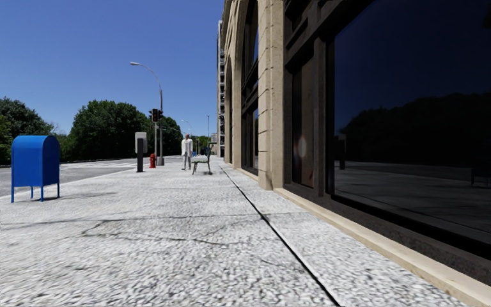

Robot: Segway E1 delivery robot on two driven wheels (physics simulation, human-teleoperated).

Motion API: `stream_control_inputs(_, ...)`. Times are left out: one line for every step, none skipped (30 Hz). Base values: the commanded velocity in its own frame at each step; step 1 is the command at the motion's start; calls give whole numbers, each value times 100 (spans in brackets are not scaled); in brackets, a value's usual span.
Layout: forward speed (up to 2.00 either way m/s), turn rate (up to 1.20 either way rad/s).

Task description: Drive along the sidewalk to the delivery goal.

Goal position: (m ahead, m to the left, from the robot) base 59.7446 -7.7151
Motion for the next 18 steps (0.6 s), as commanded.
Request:
stream_control_inputs(192, 0)
stream_control_inputs(192, 0)
stream_control_inputs(192, 0)
stream_control_inputs(192, 0)
stream_control_inputs(192, 0)
stream_control_inputs(192, 0)
stream_control_inputs(192, 0)
stream_control_inputs(192, 0)
stream_control_inputs(192, 0)
stream_control_inputs(192, 0)
stream_control_inputs(192, 0)
stream_control_inputs(192, 0)
stream_control_inputs(192, 0)
stream_control_inputs(192, 0)
stream_control_inputs(192, 0)
stream_control_inputs(192, 0)
stream_control_inputs(192, 0)
stream_control_inputs(192, 0)
